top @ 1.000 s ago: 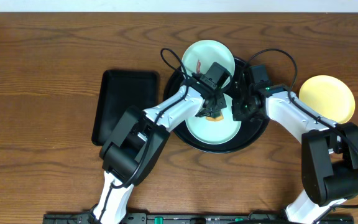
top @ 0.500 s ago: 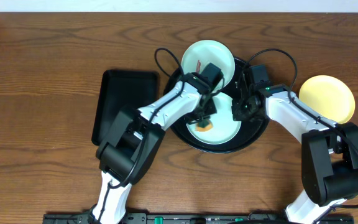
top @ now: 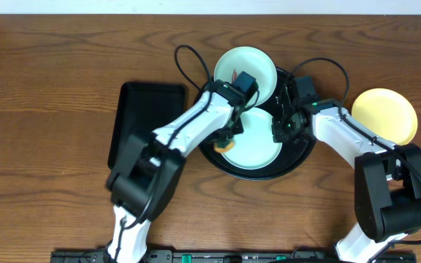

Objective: Clean dirty plates on tray and stack at the side

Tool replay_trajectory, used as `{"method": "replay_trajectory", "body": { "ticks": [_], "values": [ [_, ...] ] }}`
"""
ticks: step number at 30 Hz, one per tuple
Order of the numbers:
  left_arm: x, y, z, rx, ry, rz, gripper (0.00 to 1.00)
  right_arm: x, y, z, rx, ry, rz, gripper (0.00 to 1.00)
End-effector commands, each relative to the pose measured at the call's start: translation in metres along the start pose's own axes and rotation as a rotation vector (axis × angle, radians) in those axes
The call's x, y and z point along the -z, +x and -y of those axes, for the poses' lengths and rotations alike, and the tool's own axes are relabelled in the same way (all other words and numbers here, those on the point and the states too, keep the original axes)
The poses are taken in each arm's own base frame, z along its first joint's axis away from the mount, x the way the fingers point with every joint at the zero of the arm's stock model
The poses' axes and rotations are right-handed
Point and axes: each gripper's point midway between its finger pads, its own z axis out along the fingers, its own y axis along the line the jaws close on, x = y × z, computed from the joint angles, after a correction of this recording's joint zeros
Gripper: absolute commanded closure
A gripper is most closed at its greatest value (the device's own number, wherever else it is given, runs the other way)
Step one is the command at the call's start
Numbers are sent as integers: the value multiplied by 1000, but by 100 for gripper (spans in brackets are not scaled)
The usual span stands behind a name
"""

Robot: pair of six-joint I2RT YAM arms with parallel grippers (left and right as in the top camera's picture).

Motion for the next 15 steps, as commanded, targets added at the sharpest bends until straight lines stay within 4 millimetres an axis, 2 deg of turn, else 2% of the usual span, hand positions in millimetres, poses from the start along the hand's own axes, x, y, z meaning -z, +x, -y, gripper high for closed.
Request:
{"method": "replay_trajectory", "body": {
  "ticks": [1,5,8,11,15],
  "values": [
    [52,-35,-35,42,-18,156,93,-6,8,17,17,91,-21,99],
    [79,-42,-62,47,-11,173,93,-6,8,17,18,90,-22,99],
    [84,-48,-90,54,-44,151,92,-6,8,17,20,90,-23,99],
    [76,-55,-119,72,-84,116,92,-6,8,17,40,88,-23,99],
    [51,-62,-158,98,-117,69,92,-6,8,17,60,88,-24,99]
  ]
}}
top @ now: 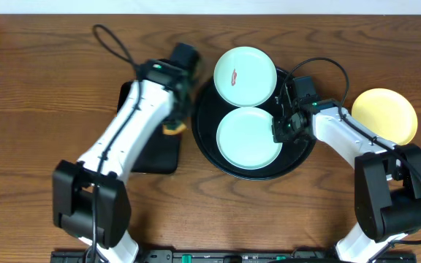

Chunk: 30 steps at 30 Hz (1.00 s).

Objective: Clean dirty plates on tray and stack at the side

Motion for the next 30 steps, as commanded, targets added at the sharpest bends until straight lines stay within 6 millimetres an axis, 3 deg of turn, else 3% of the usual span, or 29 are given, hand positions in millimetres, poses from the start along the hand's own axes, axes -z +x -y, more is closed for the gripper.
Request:
{"method": "replay_trajectory", "body": {
  "ticks": [1,4,6,10,11,15,17,21,24,27,30],
  "values": [
    [-31,-3,-36,-31,-61,-46,92,-6,9,16,35,86,-26,99],
    [-62,3,-45,-36,-4,-82,92,-6,8,16,35,86,-24,99],
    [-75,5,-50,-41,-4,-78,85,-6,8,16,36,85,-22,99],
    [-79,1,-60,-8,-1,-79,83,-6,8,11,76,54,-24,99],
    [-76,-1,-61,1,8,-78,78,-7,8,9,84,44,-24,99],
    [-51,-9,-59,36,91,-69,63,-7,7,5,84,20,-24,89],
    [-27,-15,-60,57,147,-34,52,-7,6,5,85,20,-17,99],
    [10,-20,-70,82,185,49,36,0,-5,-3,98,-14,20,99],
    [32,-17,-79,94,202,90,30,20,-24,-28,207,-127,88,99],
    [47,-13,-83,97,212,119,17,46,-48,-39,234,-151,174,99],
    [53,-13,-85,98,220,135,17,69,-65,-51,259,-161,240,99]
  ]
}}
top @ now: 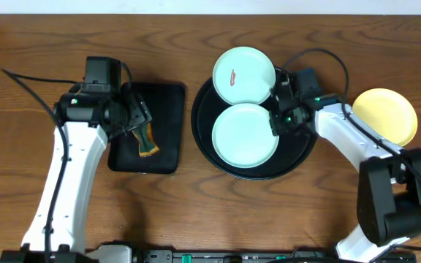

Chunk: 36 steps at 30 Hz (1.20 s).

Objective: Clean dirty plates on tray and stack at the side

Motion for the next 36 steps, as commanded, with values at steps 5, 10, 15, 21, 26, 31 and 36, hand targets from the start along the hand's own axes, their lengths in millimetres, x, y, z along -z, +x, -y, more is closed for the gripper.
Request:
{"method": "replay_trajectory", "body": {
  "ticks": [5,10,15,21,26,31,36],
  "values": [
    [8,-5,2,3,18,19,17,61,-80,-62,183,-82,264,99],
    [8,-5,2,3,18,19,16,71,-111,-121,290,-150,423,99],
    [8,-5,2,3,18,19,16,64,-126,-178,393,-163,542,99],
    [8,-5,2,3,18,19,16,52,-138,-218,521,-121,665,99],
    [8,-5,2,3,18,19,16,62,-156,-222,627,34,787,99],
    [8,-5,2,3,18,19,16,79,-166,-239,777,84,890,99],
    [8,-5,2,3,18,19,16,91,-174,-238,818,232,945,99]
  ]
}}
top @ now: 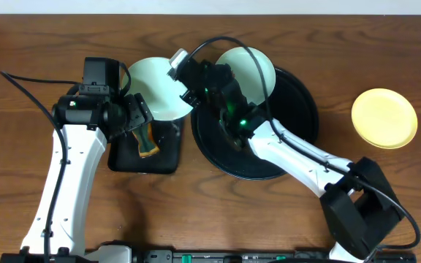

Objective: Clean dirty plates on tray and stack at the side

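My right gripper point(183, 89) reaches far left and is shut on the rim of a mint-green plate point(153, 88), which it holds over the far edge of the black rectangular tray point(168, 150). A second mint-green plate point(258, 64) rests on the far rim of the round black tray point(291, 109), partly hidden under my right arm. My left gripper point(140, 126) hangs over the rectangular tray. A brown and orange scrap point(148, 145) reaches from its fingertips down to the tray, and the gripper looks shut on it.
A yellow plate point(384, 117) lies on the wooden table point(35, 44) at the far right. My right arm spans the round tray from lower right to upper left. A black cable loops above the far plate.
My right gripper was at the right rim of the near mint plate in the round tray. It now holds that plate at the left, over the rectangular tray. The left arm has not moved.
My left gripper was on the near mint plate at the scrap, with the right gripper at that plate's rim. The left then carried the scrap to the rectangular tray and stayed there. Now the right holds the plate beside it, off the round tray.
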Tool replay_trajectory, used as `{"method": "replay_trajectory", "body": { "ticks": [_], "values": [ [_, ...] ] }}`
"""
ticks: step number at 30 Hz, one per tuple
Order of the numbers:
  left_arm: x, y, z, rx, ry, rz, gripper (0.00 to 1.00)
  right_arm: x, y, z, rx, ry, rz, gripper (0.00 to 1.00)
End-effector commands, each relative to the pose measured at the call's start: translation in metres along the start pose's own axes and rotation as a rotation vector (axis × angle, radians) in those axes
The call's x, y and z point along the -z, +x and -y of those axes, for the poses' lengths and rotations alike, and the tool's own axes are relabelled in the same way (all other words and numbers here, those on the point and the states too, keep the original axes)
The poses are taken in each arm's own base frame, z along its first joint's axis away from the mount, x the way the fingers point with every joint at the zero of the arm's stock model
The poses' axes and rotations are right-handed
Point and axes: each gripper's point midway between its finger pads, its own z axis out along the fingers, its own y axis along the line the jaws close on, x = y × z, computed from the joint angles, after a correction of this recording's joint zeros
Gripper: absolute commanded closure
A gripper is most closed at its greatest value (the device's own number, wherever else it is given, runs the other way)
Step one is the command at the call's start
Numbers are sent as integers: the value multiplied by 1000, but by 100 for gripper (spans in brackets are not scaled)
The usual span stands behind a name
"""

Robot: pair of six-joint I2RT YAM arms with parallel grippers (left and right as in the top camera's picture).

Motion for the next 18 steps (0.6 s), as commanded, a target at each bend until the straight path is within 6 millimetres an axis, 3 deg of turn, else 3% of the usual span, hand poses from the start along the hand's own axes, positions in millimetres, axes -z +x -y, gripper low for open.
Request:
{"method": "replay_trajectory", "body": {
  "ticks": [1,8,18],
  "values": [
    [5,-5,0,4,0,16,16,4,-12,11,147,122,-6,99],
    [5,-5,0,4,0,16,16,10,-24,-6,316,173,-17,99],
    [5,-5,0,4,0,16,16,12,-29,-7,374,199,-17,99]
  ]
}}
